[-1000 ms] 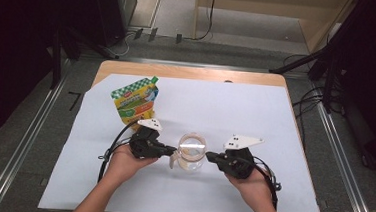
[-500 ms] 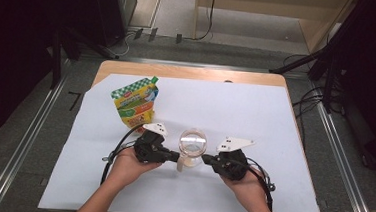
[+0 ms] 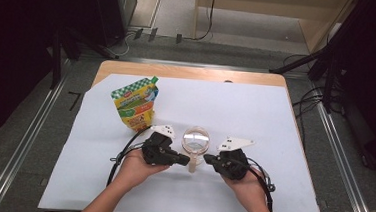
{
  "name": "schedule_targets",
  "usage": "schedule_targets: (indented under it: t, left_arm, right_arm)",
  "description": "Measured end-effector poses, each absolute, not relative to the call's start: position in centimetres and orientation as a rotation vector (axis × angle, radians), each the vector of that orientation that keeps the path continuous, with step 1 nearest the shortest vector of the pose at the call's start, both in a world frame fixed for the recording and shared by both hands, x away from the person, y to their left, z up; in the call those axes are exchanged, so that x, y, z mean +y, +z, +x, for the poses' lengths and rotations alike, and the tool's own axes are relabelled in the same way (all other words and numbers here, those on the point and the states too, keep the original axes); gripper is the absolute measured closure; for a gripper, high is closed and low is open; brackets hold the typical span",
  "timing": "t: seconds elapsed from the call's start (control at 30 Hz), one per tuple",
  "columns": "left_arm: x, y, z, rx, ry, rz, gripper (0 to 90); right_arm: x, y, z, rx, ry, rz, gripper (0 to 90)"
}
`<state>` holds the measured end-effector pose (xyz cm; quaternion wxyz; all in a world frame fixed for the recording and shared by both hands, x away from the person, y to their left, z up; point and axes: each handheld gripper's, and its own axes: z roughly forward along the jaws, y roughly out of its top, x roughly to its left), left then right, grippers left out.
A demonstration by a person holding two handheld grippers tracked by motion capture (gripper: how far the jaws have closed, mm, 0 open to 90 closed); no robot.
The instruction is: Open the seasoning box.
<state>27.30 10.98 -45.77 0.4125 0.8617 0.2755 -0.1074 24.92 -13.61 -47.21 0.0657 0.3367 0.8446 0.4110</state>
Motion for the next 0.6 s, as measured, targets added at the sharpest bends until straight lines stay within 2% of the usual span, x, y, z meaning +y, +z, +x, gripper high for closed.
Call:
schedule_targets:
  t: [0.13, 0.33, 0.6]
  left_arm:
    - [10.2, -45.8, 27.3, 0.672, -0.252, 2.186, 89.8]
    - [9.1, -46.1, 27.4, 0.654, -0.3, 2.163, 90.0]
    - [10.9, -44.6, 27.2, 0.637, -0.269, 2.156, 87.8]
  right_arm:
    - [-14.1, -47.2, 25.0, 2.531, 1.249, 1.053, 90.0]
    - [-14.6, -47.0, 24.9, 2.515, 1.254, 1.068, 90.0]
    - [-15.6, -45.7, 23.8, 2.494, 1.298, 1.065, 90.0]
